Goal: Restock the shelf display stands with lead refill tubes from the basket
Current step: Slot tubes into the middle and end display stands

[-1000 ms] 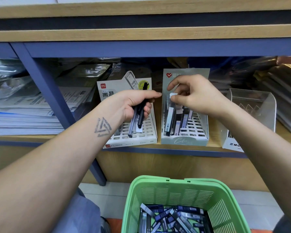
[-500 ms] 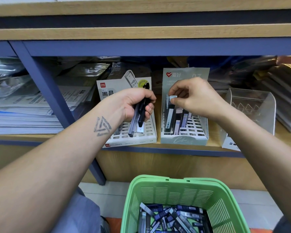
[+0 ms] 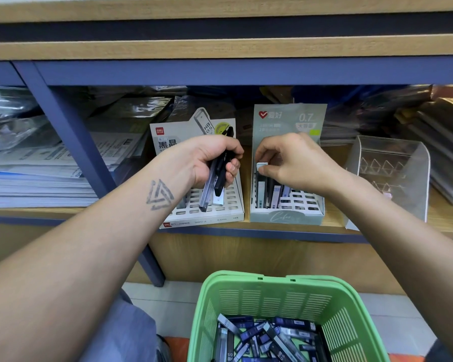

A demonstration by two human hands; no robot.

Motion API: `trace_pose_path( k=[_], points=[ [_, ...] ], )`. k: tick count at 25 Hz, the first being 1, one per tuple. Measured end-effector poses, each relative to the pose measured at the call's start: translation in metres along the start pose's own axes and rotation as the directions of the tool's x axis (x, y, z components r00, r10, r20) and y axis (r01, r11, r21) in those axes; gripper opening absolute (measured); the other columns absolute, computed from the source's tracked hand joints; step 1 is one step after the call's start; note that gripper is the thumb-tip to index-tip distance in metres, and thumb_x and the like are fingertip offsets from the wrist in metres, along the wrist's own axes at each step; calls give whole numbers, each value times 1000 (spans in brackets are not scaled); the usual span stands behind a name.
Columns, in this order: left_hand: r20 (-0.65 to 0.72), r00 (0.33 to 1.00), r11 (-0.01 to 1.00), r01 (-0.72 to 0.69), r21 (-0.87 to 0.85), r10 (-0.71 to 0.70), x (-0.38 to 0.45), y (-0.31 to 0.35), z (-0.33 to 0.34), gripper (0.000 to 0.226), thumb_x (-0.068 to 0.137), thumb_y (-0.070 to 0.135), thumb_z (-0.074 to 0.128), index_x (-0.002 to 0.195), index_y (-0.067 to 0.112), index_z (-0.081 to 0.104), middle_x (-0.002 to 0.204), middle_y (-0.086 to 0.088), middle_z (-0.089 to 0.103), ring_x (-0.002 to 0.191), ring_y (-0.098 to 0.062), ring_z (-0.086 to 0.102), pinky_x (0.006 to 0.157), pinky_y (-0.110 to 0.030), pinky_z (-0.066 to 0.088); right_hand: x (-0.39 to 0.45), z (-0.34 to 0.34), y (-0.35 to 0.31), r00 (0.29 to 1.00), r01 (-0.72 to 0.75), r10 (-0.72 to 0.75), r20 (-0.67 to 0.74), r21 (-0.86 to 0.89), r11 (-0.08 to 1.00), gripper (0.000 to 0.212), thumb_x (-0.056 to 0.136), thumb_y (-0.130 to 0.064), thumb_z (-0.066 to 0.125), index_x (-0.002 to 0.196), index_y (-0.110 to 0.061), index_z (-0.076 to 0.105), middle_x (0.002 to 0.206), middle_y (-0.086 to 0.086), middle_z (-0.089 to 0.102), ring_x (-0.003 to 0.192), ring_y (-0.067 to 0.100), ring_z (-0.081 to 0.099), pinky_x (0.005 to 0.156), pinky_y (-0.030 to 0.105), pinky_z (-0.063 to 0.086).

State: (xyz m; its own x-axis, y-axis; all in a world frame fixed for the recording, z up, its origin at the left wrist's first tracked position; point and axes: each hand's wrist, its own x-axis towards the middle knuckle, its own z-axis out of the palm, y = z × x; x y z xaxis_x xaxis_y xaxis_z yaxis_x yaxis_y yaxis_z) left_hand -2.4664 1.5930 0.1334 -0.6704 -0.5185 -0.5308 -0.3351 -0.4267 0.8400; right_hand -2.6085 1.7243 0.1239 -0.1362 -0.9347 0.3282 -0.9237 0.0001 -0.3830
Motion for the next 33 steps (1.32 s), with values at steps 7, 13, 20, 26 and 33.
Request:
trace_pose_path(
  k=[7, 13, 20, 26, 33],
  points=[
    [3, 1000, 1000, -3, 4, 3, 1, 1, -1, 22, 94, 13, 51, 73, 13, 49, 55, 2, 43, 36, -8, 39, 38, -16, 35, 0, 4, 5, 998, -34, 32, -50, -45, 998, 10, 85, -25, 78, 83, -24, 69, 79, -5, 70, 78, 17, 66, 77, 41, 57],
    [-4, 1000, 1000, -7, 12, 7, 0, 1, 0, 21, 94, 13, 52, 73, 13, 49, 56, 2, 43, 37, -8, 39, 38, -16, 35, 0, 3, 5, 999, -12, 9, -40, -87, 996, 8, 85, -26, 76, 78, -26, 73, 82, -6, 71, 79, 15, 63, 78, 37, 55],
    [3, 1000, 1000, -1, 7, 1, -1, 1, 1, 21, 94, 13, 52, 73, 13, 49, 58, 2, 43, 38, -8, 40, 39, -16, 36, 2, -8, 4, 994, -45, 41, -99, -35, 998, 8, 88, -19, 70, 85, -24, 75, 89, -6, 72, 83, 12, 64, 78, 32, 53],
    [129, 991, 996, -21, -86, 32, -9, 2, 6, 12, 95, 7, 49, 83, 9, 53, 63, -1, 46, 45, -9, 44, 44, -19, 41, 2, -11, 2, 978, -99, 117, -170, 108, 989, 10, 91, -16, 67, 93, -20, 75, 91, -8, 72, 87, 8, 65, 76, 16, 50],
    [241, 963, 976, -68, -206, 118, -20, 2, 12, 20, 101, 2, 44, 99, -8, 62, 89, -26, 72, 76, -34, 75, 78, -45, 58, 8, -11, -4, 970, -198, 241, -17, 515, 834, 29, 87, -24, 79, 112, -16, 67, 99, 6, 71, 88, 17, 70, 76, 33, 58]
  ],
)
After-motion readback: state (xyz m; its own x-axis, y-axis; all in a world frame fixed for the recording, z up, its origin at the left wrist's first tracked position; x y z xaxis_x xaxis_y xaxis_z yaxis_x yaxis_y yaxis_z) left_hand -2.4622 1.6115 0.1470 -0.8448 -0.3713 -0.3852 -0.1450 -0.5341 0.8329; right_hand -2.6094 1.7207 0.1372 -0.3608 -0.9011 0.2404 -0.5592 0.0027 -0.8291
